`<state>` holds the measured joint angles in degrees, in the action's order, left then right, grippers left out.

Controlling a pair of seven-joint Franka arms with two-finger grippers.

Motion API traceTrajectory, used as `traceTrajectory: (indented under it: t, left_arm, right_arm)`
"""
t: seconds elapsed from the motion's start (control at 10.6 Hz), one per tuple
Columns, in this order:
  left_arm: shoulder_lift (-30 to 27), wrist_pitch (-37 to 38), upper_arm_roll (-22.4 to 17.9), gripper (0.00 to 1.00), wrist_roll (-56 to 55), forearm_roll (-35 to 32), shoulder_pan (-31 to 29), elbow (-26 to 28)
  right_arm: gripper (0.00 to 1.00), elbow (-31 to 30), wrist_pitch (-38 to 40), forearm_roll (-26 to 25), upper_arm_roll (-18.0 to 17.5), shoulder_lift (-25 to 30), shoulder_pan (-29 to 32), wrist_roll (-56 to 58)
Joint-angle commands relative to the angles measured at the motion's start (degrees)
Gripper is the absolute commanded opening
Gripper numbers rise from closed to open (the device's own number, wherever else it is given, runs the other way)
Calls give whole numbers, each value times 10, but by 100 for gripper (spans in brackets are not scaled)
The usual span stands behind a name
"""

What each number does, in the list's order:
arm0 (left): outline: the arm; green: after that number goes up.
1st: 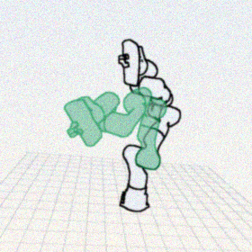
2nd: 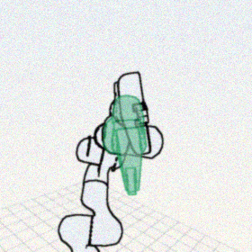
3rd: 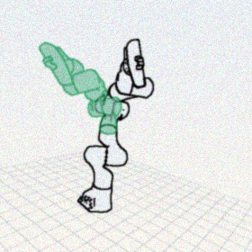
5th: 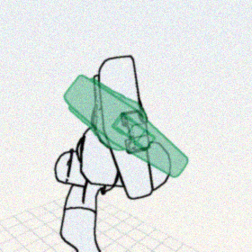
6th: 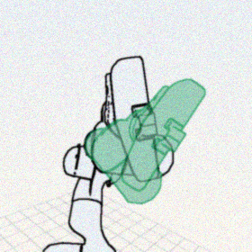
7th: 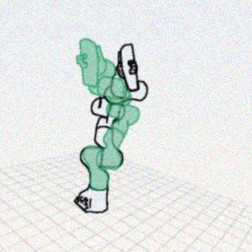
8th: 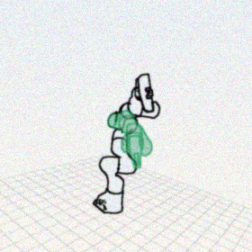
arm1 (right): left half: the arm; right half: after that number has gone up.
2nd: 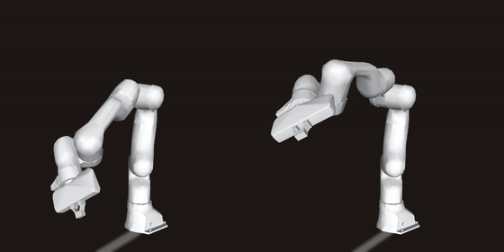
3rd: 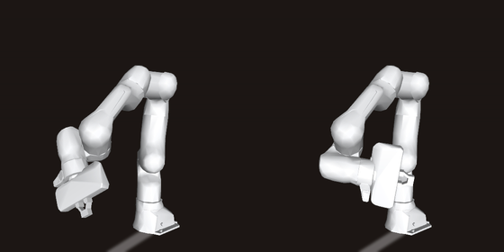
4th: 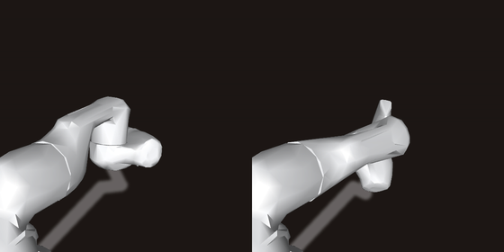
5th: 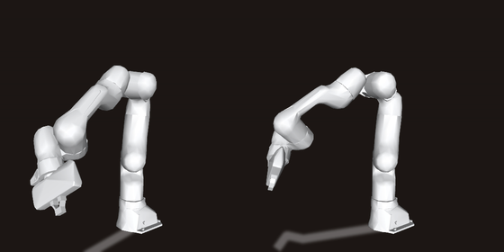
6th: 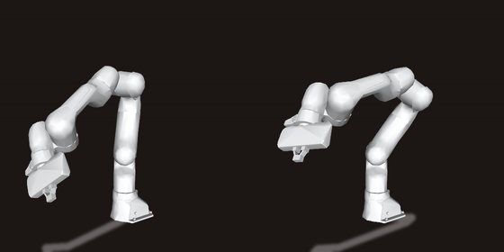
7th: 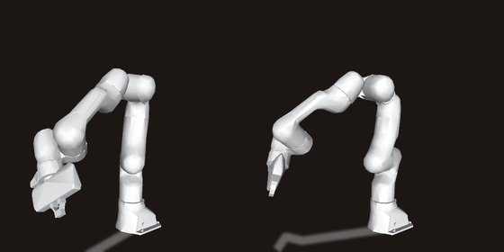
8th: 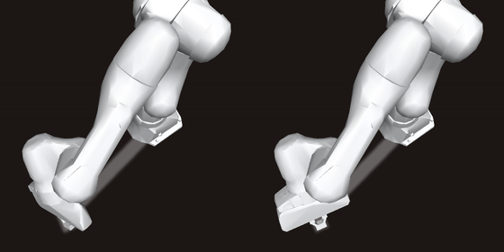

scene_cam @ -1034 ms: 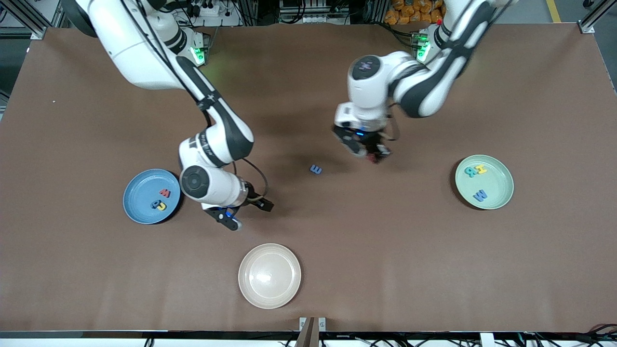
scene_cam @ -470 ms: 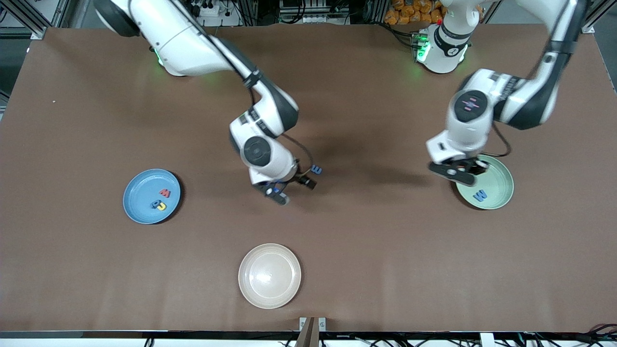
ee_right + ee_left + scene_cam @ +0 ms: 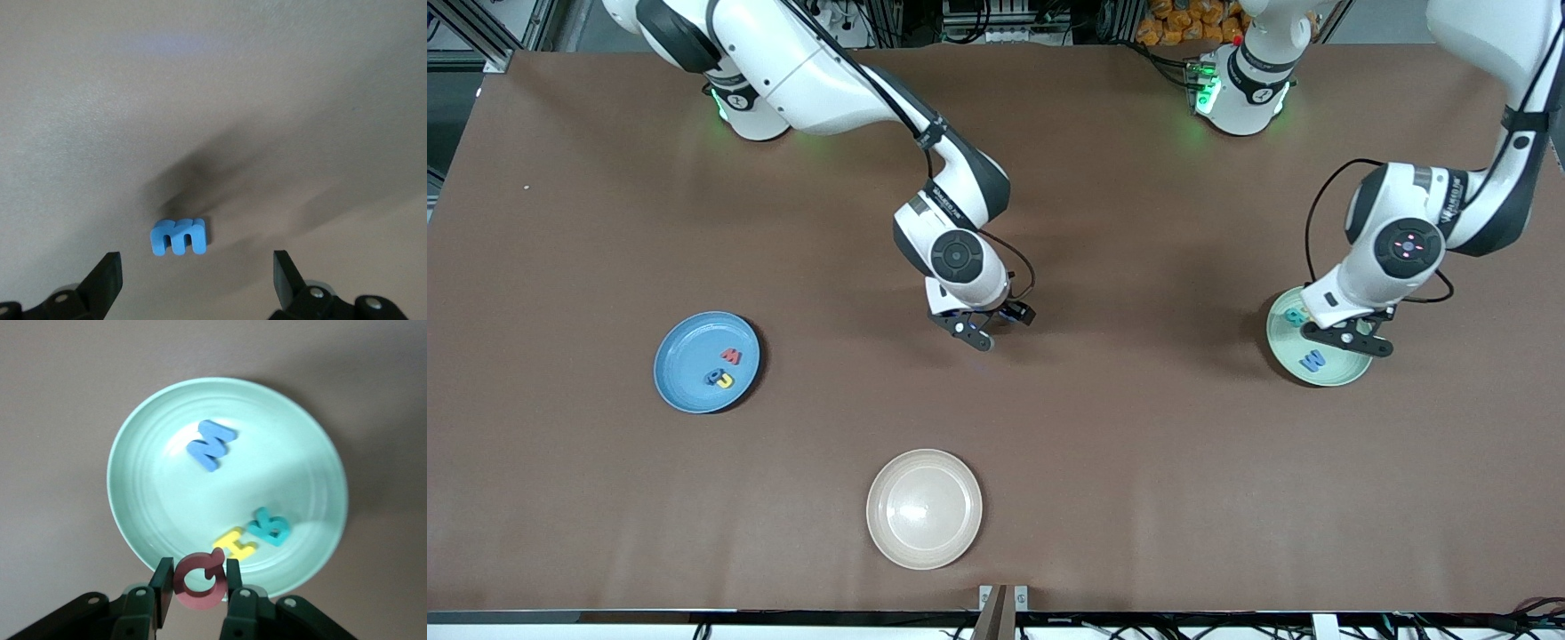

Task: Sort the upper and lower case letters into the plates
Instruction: 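Release the pink a on the green plate while the right gripper reaches the m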

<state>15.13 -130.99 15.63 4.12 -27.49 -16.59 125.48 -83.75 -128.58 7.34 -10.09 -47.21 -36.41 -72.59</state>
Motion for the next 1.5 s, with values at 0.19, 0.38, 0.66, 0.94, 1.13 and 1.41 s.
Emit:
traceTrajectory:
  t: [0.19,0.38,0.66,0.94,1.13,1.41]
  left_arm:
    - [-6,7,-7,100,58,41,12,-69]
    - [-57,57,-7,100,52,92,59,-114]
    - [-97,187,-32,100,52,208,104,-222]
    - [-101,326,-144,100,40,282,218,-350]
    - [-120,329,-156,100,-4,277,232,-356]
    - [-140,329,-180,100,-15,283,238,-356]
  right_arm:
    - [100,31,1,-14,5,-26,-13,-23]
    - [100,31,-7,-13,5,-28,-16,-23]
    - [100,31,-9,-14,5,-32,-16,-23]
    - [100,38,-10,-18,9,-41,-16,-23]
    - [98,40,-10,-19,10,-44,-16,-22]
    - [86,41,-21,-20,10,-51,-16,-22]
